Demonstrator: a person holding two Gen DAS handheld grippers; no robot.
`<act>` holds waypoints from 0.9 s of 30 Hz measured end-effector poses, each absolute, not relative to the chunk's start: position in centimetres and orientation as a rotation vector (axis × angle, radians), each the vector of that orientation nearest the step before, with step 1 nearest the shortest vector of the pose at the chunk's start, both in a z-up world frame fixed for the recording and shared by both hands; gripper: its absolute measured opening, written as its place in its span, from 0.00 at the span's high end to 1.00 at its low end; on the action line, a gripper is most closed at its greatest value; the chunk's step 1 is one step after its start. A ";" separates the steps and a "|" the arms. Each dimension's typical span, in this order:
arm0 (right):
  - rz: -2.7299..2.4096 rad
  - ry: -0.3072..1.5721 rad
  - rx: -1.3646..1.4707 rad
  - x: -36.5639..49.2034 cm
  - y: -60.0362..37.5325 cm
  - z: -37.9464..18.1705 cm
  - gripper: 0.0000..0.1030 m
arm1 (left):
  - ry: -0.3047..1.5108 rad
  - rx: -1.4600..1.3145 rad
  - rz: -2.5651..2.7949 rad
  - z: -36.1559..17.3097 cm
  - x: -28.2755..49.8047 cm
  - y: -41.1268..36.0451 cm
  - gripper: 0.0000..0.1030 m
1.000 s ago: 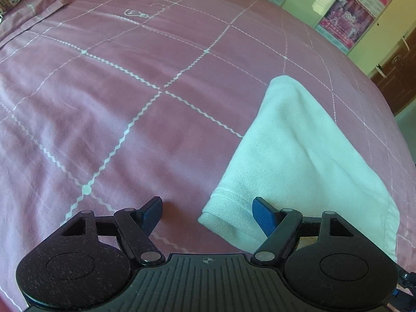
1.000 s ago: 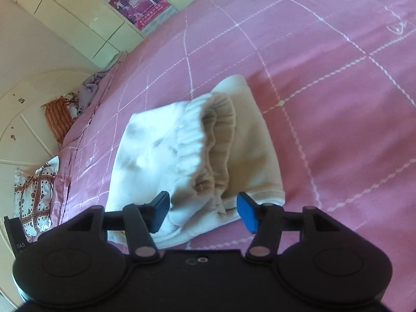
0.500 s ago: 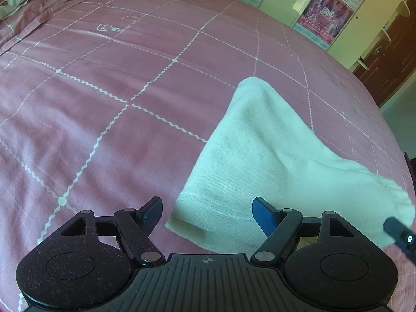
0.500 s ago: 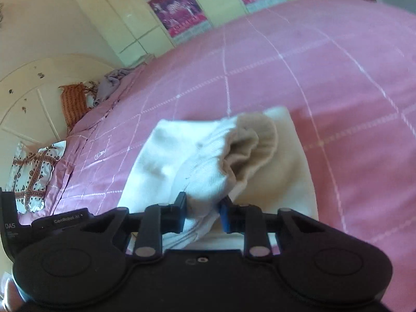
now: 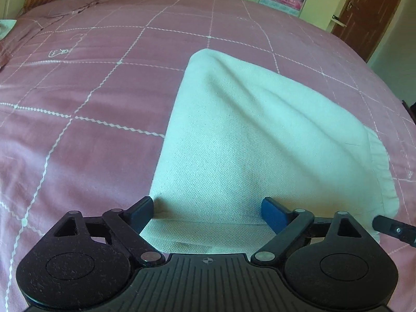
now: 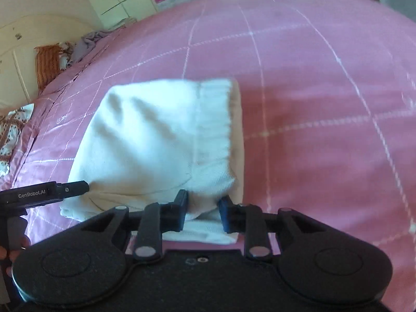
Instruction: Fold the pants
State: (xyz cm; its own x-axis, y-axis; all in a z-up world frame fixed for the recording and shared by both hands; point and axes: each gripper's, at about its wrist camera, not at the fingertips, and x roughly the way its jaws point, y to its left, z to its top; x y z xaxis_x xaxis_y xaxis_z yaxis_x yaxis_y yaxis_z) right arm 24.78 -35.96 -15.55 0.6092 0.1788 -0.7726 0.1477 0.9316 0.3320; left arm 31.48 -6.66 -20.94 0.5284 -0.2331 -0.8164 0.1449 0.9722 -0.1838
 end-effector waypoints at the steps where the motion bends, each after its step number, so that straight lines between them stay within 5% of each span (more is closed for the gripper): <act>1: 0.011 0.899 0.405 24.3 -36.1 -15.4 0.72 | 0.994 -0.113 -0.228 -20.8 31.6 -6.3 0.13; 10: 0.032 0.654 0.113 26.9 -30.6 -9.4 0.73 | 0.960 -0.097 -0.257 -18.2 33.1 -7.7 0.13; 16: 0.039 0.862 0.053 27.5 -29.4 -16.8 0.76 | 1.014 -0.014 -0.260 -22.2 31.4 -8.4 0.10; 27: 0.017 0.776 0.113 25.2 -29.7 -16.9 0.79 | 1.003 -0.002 -0.255 -21.9 31.5 -8.5 0.10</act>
State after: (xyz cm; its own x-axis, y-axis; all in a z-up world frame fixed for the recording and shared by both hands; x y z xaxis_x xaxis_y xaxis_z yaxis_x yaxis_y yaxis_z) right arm 25.17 -29.68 -16.92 0.7138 0.0568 -0.6981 0.0267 0.9938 0.1081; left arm 31.49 -8.54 -21.89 0.5103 -0.2124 -0.8333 0.2107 0.9704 -0.1183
